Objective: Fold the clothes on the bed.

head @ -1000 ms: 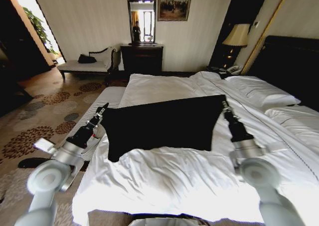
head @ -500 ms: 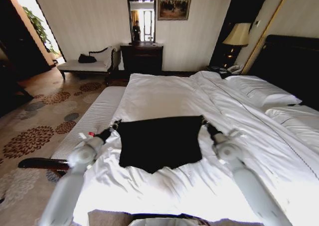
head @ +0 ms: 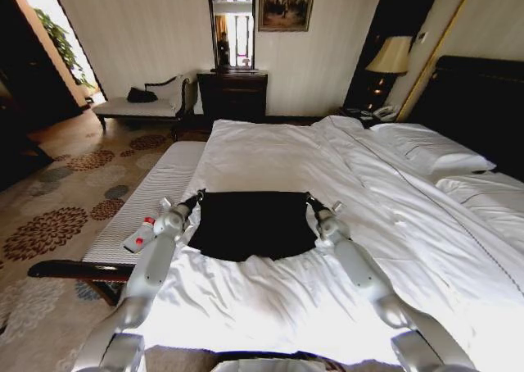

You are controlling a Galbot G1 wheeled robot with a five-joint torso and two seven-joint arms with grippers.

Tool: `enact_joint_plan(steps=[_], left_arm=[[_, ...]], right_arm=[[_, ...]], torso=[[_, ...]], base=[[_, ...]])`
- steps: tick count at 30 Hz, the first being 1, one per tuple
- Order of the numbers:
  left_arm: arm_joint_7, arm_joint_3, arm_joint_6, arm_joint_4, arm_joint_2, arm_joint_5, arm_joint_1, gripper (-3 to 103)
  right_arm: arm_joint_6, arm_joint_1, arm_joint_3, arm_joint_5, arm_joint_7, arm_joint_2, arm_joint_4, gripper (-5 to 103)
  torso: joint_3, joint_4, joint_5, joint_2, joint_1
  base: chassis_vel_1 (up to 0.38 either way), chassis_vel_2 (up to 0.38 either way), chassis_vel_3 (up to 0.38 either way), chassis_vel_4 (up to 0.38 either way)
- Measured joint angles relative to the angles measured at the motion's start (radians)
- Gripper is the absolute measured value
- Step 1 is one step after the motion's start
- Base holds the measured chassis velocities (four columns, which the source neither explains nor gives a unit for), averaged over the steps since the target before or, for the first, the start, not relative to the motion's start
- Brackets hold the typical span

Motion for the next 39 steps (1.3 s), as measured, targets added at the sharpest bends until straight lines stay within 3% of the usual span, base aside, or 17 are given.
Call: enact_joint_plan(steps=[7,12,19,23,33,39], left_arm=[[0.041,0.011,-0.052,0.007,-0.021,0.034,0.024,2],[0.123,0.021,-0.115,0.023,-0.032,0.033,0.045,2],[0.176,0.014,-0.118,-0.03,0.005,-0.02,0.093,2],[0.24,-0.005,-0.118,-0.09,0.049,-0.054,0.151,2],[0.283,-0.06,-0.115,-0.214,0.056,-0.08,0.267,2],[0.291,-0.072,-0.115,-0.229,0.07,-0.072,0.308,2]], right_arm=[[0.022,0.012,0.001,-0.016,-0.015,0.036,-0.027,1],[0.045,0.004,0.02,-0.001,-0.02,0.039,-0.001,1],[0.015,-0.088,0.046,0.102,-0.015,-0.012,0.17,1],[0.01,-0.195,0.064,0.138,-0.033,-0.068,0.284,1],[0.039,-0.33,0.098,0.164,-0.073,-0.074,0.363,1],[0.061,-0.375,0.118,0.166,-0.083,-0.059,0.406,1]], torso=[[0.0,-0.0005,0.0001,0.0,0.0],[0.0,-0.0003,0.0,0.0,0.0],[0.0,-0.0006,0.0001,0.0,0.0],[0.0,-0.0003,0.0,0.0,0.0],[0.0,-0.0005,0.0001,0.0,0.0],[0.0,-0.0002,0.0,0.0,0.0]], base=[[0.0,0.0,0.0,0.0],[0.0,0.0,0.0,0.0],[0.0,0.0,0.0,0.0],[0.0,0.0,0.0,0.0],[0.0,0.0,0.0,0.0],[0.0,0.0,0.0,0.0]])
